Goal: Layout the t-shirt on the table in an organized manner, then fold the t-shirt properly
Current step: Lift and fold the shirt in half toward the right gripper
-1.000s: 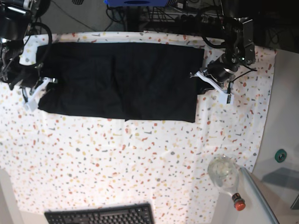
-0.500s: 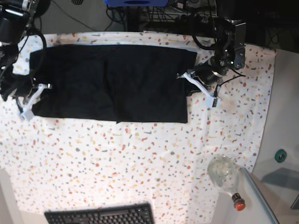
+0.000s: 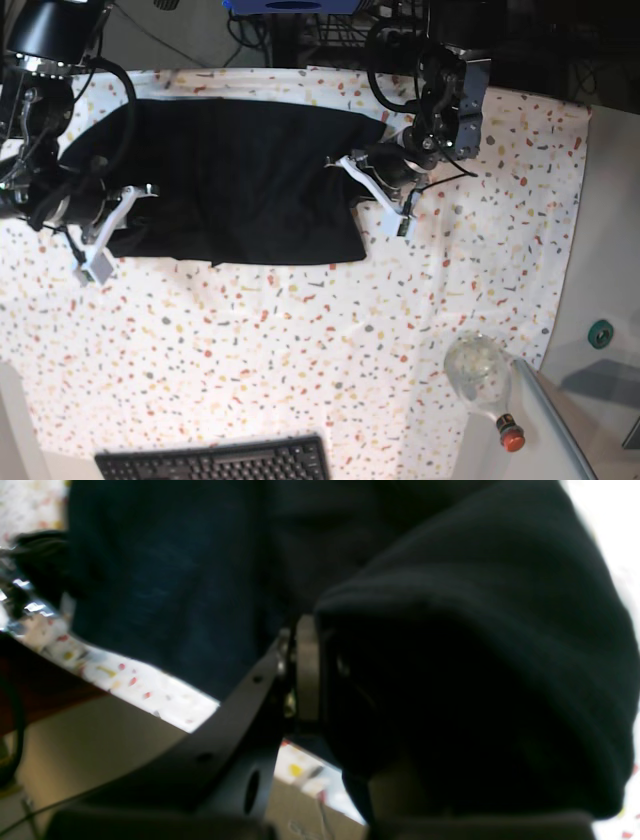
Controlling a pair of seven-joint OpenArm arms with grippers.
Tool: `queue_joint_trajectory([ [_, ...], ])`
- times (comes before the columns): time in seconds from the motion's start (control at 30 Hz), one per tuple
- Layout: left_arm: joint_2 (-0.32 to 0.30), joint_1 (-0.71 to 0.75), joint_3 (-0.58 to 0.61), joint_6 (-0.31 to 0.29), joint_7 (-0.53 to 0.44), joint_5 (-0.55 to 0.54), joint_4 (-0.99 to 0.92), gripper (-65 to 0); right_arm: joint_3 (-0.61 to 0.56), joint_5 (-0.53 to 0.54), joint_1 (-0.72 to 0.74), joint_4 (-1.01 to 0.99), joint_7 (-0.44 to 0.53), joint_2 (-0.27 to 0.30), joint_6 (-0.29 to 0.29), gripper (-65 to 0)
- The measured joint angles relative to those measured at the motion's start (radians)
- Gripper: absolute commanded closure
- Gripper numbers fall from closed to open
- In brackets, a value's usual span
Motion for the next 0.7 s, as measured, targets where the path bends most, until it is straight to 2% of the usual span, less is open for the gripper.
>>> queue_joint_trajectory([
  [0.1,0.001,-0.003,0.043,0.000,0.006,0.001,0.001,0.0,-0.060,-0.003,-0.001,0.037,0.005,-0.031,-0.080,0.0],
  [0.2,0.009,0.002,0.049,0.000,0.006,0.000,0.001,0.0,-0.114,0.000,-0.012,0.042,0.007,-0.058,-0.114,0.0],
  [0.33,0.008,0.002,0.040,-0.003,0.006,-0.001,0.000,0.0,-0.180,-0.002,-0.011,0.042,0.008,-0.086,-0.115,0.0],
  [0.43,0.005,0.002,0.040,-0.003,0.006,0.000,0.001,0.0,-0.214,-0.001,-0.011,0.042,0.014,-0.108,-0.157,0.0],
  [0.7,0.002,0.002,0.040,-0.003,0.006,0.000,0.002,0.0,-0.223,-0.008,0.014,0.042,0.017,-0.133,-0.171,0.0],
])
